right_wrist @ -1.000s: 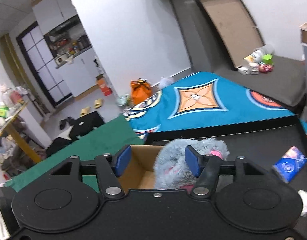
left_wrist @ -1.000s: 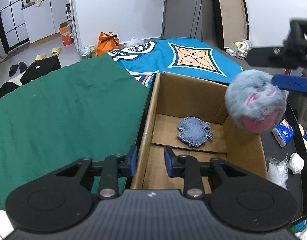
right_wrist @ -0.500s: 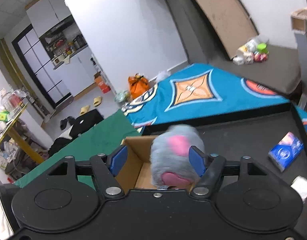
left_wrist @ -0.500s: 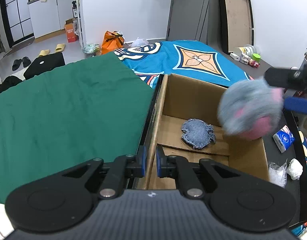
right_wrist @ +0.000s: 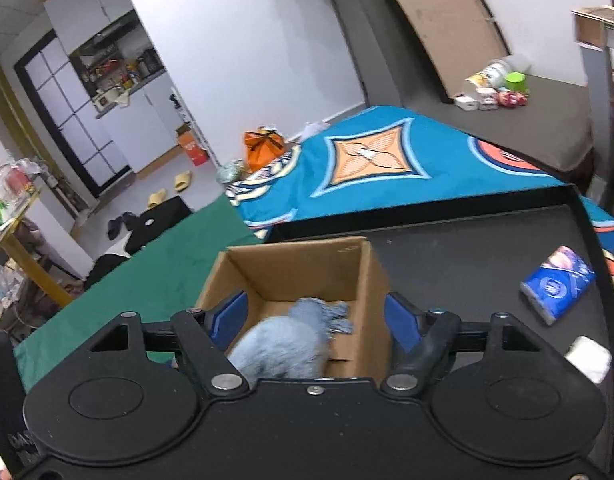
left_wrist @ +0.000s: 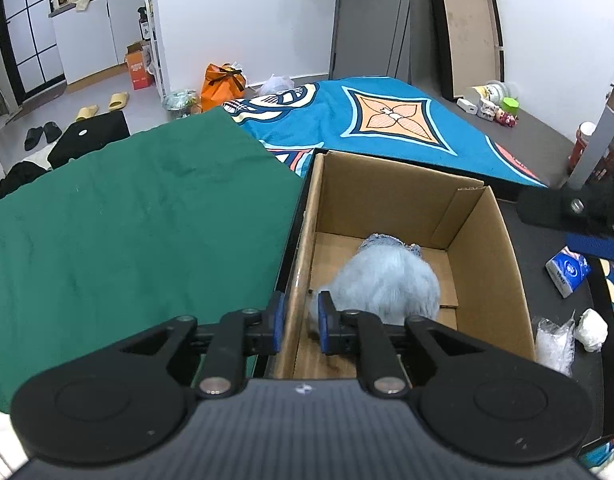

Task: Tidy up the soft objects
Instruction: 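Carry the grey plush with the right tool and release it into the box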

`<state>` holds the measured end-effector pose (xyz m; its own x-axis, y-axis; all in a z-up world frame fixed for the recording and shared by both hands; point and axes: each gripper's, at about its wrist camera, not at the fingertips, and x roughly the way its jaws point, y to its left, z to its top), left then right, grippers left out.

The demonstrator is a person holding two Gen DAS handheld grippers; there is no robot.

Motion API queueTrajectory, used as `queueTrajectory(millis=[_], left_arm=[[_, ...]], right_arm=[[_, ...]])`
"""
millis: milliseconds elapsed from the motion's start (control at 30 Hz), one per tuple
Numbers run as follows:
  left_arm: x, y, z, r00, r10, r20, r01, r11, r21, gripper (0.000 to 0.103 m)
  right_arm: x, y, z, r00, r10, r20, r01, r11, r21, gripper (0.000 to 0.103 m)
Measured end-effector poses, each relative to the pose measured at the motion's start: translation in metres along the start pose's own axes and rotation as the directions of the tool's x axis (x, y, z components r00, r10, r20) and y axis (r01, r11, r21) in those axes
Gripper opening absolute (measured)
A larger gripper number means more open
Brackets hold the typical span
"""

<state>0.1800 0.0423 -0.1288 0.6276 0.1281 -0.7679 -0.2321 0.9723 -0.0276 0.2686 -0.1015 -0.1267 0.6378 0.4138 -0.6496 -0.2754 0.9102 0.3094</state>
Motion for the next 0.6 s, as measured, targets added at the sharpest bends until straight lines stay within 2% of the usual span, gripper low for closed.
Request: queueTrajectory(millis=[100,167,267,500,600], left_arm=[[-0.001,-0.003,0.000,1.000,-0.006,-0.001,0.006,1.000,0.003,0.030],[-0.003,-0.007,0.001,1.000,-0.003,0.004,0.003,1.000,0.016,0.042],[-0.005,-0.014,0.001,1.000,0.018,0.018,-0.019,0.999,0.044,0.053],[-0.006,-0.030,0.003,0.999,0.042,0.025,-0.044,0.996,0.077,0.060],[-0.006,-0.038,0.003,0.999,0.045,0.030,-0.047,0.994,0.100,0.069]], right_arm=[[-0.003,-0.015,-0.005,1.000,-0.030,-0.007,0.030,0.999,0.025,0.076],[-0.004,-0.025,-0.008,0.999,-0.048,-0.013,0.048,0.998,0.040,0.076],[-0.007,-0.039,-0.012,0.997,-0.071,-0.020,0.073,0.996,0.056,0.077],[-0.011,-0.074,-0.020,0.991,-0.128,-0.036,0.131,0.987,0.094,0.081],[-0.013,-0.087,-0.025,0.988,-0.144,-0.047,0.149,0.983,0.108,0.082]])
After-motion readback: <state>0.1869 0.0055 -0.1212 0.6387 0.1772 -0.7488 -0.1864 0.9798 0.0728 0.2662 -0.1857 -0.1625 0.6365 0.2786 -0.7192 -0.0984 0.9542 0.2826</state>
